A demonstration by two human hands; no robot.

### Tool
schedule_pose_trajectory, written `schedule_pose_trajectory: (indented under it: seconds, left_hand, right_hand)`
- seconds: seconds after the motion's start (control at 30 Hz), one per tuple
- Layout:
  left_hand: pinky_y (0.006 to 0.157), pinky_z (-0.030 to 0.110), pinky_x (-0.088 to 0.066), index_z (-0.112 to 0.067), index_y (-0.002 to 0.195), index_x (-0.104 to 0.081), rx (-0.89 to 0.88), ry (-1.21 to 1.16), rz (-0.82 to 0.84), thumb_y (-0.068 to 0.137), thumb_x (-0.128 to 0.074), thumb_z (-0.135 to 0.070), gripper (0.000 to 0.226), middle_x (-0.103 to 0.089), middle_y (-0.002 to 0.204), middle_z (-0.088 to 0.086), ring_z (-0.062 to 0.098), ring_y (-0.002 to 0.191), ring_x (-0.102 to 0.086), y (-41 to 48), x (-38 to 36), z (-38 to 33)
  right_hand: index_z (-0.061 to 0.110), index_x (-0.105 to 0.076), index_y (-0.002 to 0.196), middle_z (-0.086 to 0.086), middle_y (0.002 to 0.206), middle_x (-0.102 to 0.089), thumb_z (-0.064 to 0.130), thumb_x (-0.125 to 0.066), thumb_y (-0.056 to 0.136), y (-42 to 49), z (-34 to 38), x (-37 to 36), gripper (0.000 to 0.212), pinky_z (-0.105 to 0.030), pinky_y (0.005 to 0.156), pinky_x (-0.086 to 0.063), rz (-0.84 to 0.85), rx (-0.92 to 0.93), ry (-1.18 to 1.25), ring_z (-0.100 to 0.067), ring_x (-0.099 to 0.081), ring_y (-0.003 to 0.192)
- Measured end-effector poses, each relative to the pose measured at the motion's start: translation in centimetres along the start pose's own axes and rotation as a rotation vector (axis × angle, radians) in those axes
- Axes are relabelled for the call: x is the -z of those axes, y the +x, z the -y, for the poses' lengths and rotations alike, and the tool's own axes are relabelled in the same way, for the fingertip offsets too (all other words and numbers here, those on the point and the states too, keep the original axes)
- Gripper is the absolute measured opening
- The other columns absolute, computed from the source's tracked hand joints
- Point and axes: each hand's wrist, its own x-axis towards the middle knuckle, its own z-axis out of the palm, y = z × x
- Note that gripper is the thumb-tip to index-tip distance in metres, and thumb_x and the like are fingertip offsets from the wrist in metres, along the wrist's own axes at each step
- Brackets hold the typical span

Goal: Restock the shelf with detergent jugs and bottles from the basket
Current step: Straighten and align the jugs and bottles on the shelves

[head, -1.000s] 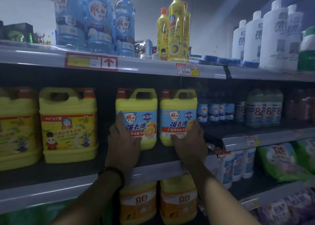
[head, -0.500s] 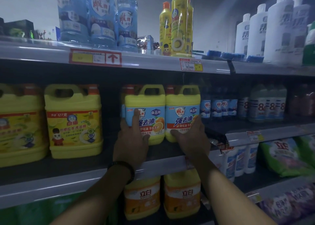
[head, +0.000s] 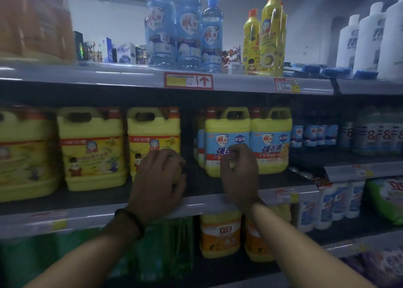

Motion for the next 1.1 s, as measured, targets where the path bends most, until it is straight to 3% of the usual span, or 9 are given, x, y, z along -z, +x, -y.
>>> schedule_pose_trajectory:
  seconds: [0.13,0.4,0.5,0.6,0.7,0.8,0.9,1.0,1.1]
  left_hand:
    - [0.086,0.045,-0.045,-0.01,0.113,-0.066,0.076,0.136,0.003,0.091,-0.065,-0.03,0.03,-0.061,0.118,0.012,0.034,0.104,-0.054,-2.7,2.6,6.6]
    - [0.094,0.045,-0.054,-0.016,0.142,-0.049,0.309,-0.092,0.065,0.098,-0.062,-0.039,0.051,-0.046,0.142,0.007,0.028,0.118,-0.055,-4.2,1.9,8.9]
    - [0.086,0.04,-0.057,-0.025,0.152,-0.038,0.346,-0.17,0.101,0.101,-0.058,-0.045,0.059,-0.037,0.156,-0.001,0.025,0.12,-0.058,-4.5,1.6,9.0]
    - [0.087,0.04,-0.058,-0.031,0.158,-0.029,0.363,-0.211,0.133,0.101,-0.057,-0.048,0.066,-0.033,0.162,-0.006,0.021,0.128,-0.057,-4.6,1.4,9.0]
    - [0.095,0.038,-0.057,-0.036,0.161,-0.026,0.36,-0.239,0.16,0.096,-0.062,-0.051,0.075,-0.03,0.166,-0.008,0.017,0.133,-0.053,-4.8,1.5,9.5]
    - [0.103,0.036,-0.054,-0.04,0.162,-0.025,0.332,-0.279,0.171,0.091,-0.062,-0.054,0.081,-0.03,0.167,-0.01,0.014,0.14,-0.048,-4.8,1.7,9.8]
    - [0.107,0.039,-0.052,-0.044,0.162,-0.022,0.321,-0.294,0.186,0.09,-0.063,-0.059,0.084,-0.036,0.164,-0.01,0.016,0.144,-0.045,-4.7,1.8,9.8]
    - [0.094,0.041,-0.059,-0.048,0.162,-0.02,0.31,-0.291,0.196,0.087,-0.058,-0.075,0.088,-0.059,0.148,-0.009,0.015,0.123,-0.061,-4.7,2.1,9.8]
    - [0.085,0.04,-0.061,-0.053,0.162,-0.016,0.339,-0.336,0.192,0.079,-0.049,-0.093,0.098,-0.071,0.13,-0.012,0.011,0.109,-0.069,-4.6,2.4,10.0]
  right_hand:
    - [0.021,-0.059,0.112,0.001,0.104,-0.06,0.033,-0.063,0.092,-1.8,4.6,-5.2,0.024,-0.039,0.081,-0.053,0.127,0.003,0.102,-0.019,-0.059,0.098]
    - [0.018,-0.05,0.138,-0.005,0.133,-0.057,0.043,-0.066,0.096,-3.9,7.3,-11.2,0.051,-0.035,0.091,-0.051,0.075,-0.05,-0.05,-0.023,-0.058,0.121]
    - [0.022,-0.044,0.147,-0.001,0.138,-0.06,0.063,-0.064,0.088,-3.7,6.4,-12.1,0.074,-0.043,0.094,-0.056,0.191,-0.051,-0.101,-0.023,-0.059,0.123]
    - [0.038,-0.031,0.156,0.009,0.145,-0.062,0.092,-0.057,0.075,-3.2,5.7,-12.6,0.1,-0.051,0.1,-0.056,0.352,-0.219,0.043,-0.022,-0.064,0.126]
    - [0.045,-0.03,0.157,0.014,0.143,-0.064,0.102,-0.046,0.07,-3.1,5.1,-12.7,0.105,-0.053,0.102,-0.055,0.37,-0.272,0.119,-0.021,-0.066,0.125]
    - [0.045,-0.051,0.143,0.014,0.131,-0.067,0.093,-0.047,0.085,-3.1,4.8,-12.6,0.076,-0.052,0.095,-0.059,0.318,-0.238,0.179,-0.014,-0.069,0.116]
    - [0.036,-0.067,0.122,0.01,0.11,-0.07,0.068,-0.049,0.099,-3.6,5.6,-11.5,0.044,-0.049,0.083,-0.061,0.2,-0.179,0.249,-0.01,-0.07,0.099]
    - [0.02,-0.074,0.113,0.008,0.096,-0.07,0.036,-0.054,0.103,-4.3,6.2,-10.4,0.027,-0.034,0.074,-0.058,0.067,-0.016,0.342,-0.004,-0.067,0.089]
    - [0.009,-0.077,0.115,0.004,0.086,-0.067,0.019,-0.056,0.101,-4.6,5.9,-10.2,0.028,-0.022,0.067,-0.047,0.055,0.186,0.354,-0.004,-0.062,0.083]
